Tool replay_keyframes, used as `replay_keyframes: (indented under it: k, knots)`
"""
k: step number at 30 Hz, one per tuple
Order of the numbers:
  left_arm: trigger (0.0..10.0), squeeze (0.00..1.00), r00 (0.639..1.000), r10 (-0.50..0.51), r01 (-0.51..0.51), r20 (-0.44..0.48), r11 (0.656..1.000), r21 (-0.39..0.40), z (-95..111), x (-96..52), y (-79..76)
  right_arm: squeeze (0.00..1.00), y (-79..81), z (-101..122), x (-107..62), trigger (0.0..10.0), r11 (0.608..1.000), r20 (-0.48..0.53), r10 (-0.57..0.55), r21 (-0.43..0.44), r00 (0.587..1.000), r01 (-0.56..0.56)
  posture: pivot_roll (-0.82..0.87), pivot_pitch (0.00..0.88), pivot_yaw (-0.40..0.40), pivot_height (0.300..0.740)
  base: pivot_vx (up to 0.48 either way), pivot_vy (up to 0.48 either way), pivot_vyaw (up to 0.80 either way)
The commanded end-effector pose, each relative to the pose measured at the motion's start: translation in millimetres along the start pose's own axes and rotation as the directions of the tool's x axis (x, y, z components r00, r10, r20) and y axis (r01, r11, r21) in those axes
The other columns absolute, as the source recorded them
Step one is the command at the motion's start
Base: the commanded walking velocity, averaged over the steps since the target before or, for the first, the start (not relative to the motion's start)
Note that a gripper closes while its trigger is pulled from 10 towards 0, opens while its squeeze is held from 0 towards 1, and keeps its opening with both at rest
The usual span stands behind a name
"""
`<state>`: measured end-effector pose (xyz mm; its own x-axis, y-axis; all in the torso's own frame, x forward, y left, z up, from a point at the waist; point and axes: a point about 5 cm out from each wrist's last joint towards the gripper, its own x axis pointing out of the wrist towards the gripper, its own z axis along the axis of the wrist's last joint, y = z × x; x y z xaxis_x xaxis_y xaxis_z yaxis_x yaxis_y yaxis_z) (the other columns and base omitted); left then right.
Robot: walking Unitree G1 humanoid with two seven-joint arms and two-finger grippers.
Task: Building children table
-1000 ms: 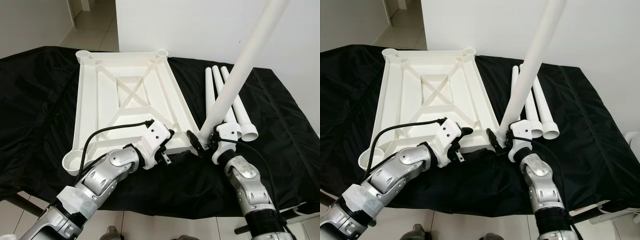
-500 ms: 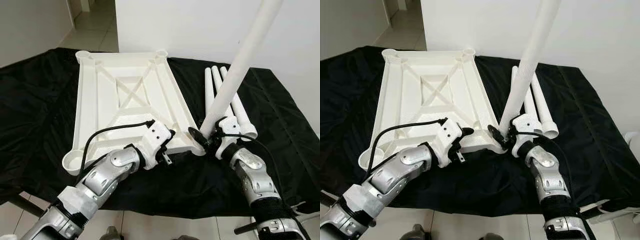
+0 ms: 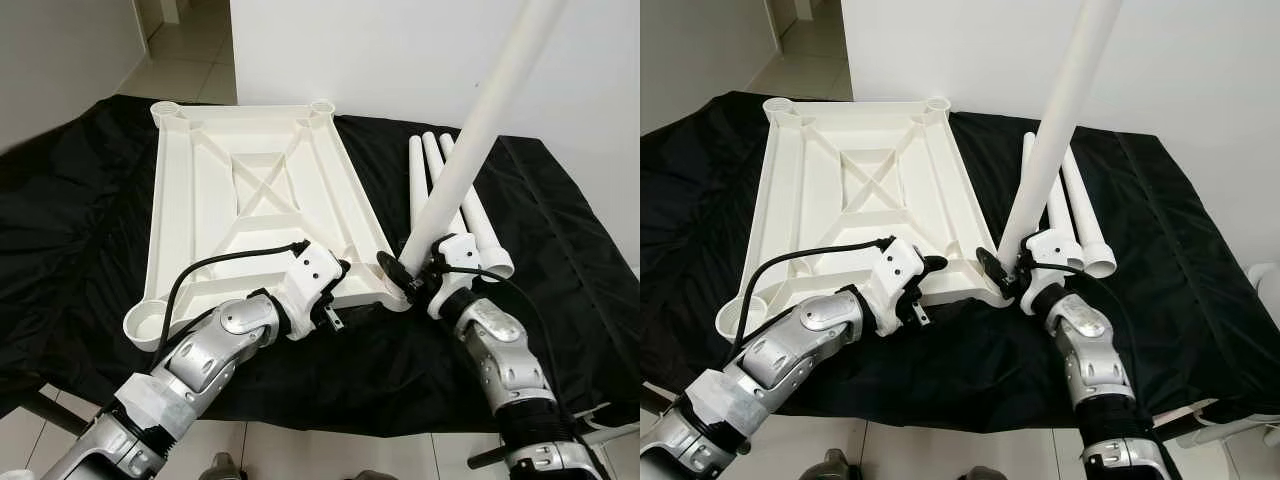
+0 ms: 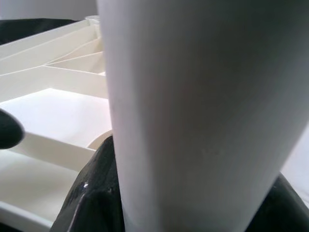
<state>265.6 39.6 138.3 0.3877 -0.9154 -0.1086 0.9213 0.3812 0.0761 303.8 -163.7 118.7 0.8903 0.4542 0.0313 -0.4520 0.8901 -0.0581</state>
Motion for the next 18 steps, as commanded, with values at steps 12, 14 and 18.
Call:
replay_keyframes:
  k: [12, 14, 18]
  knots:
    - [10.0, 0.0, 0.989, -0.149, 0.149, 0.005, 0.989, 0.0, 1.3, 0.4, -9.7, 0.0, 16.6, -22.2, -1.5, 10.0, 0.86, -0.142, -0.491, 0.079, 0.86, 0.504, 0.01, 0.0, -0.056, 0.74, 0.0, 0.0, 0.0]
    - [10.0, 0.0, 0.989, -0.149, 0.149, 0.005, 0.989, 0.0, 1.3, 0.4, -9.7, 0.0, 16.6, -22.2, -1.5, 10.0, 0.86, -0.142, -0.491, 0.079, 0.86, 0.504, 0.01, 0.0, -0.056, 0.74, 0.0, 0.0, 0.0]
    - [10.0, 0.0, 0.99, -0.14, 0.14, 0.004, 0.99, -0.003, 1.1, 0.1, -8.2, 0.0, 33.3, -17.0, 7.4, 10.0, 0.825, -0.141, -0.529, 0.146, 0.836, 0.547, 0.0, 0.0, -0.052, 0.74, 0.0, 0.0, 0.0]
